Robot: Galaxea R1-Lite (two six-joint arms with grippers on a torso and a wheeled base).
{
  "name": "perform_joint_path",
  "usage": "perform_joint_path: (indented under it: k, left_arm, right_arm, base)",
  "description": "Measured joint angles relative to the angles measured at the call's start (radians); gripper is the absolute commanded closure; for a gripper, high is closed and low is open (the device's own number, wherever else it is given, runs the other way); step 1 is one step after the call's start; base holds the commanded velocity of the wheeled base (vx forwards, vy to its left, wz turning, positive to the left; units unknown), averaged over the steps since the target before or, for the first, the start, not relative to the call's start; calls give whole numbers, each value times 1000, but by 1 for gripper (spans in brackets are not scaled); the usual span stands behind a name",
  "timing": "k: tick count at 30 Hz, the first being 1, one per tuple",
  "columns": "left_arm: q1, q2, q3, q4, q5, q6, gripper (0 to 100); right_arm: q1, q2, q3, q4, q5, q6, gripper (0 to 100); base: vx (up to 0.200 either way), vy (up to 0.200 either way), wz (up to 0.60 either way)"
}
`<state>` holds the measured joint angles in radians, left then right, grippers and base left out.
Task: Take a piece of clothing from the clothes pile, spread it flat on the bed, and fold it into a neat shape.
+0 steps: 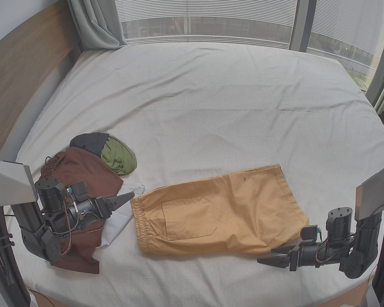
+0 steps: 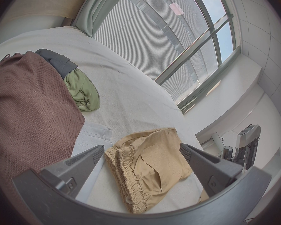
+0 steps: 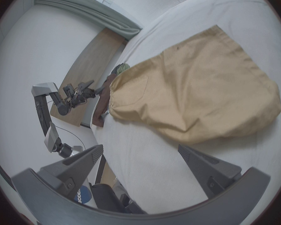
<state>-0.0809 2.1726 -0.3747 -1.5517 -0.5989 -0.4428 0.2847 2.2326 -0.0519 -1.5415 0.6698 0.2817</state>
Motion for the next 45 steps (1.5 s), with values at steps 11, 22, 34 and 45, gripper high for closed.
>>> perform_joint_path:
  k: [11,22,34,45]
  left_arm:
    - [-2,0,0,0,0,0,0]
    - [-6,3,-1,0,1,-1,0]
    - [-3,2,9,1,-3,-2,0]
    - [4,-4,13,1,-20,2,0]
  right_arm:
    - [-140,13,-95,0,-5,2,0]
    - [-199,146,-189,-3,-70,-2,0]
    - [-182,67,-152,1,-25,-4,0]
    - [-135,-176,-125,1,52,-24,0]
  base:
    - [0,0,0]
    - [0,0,0]
    - [0,0,0]
    - [0,0,0]
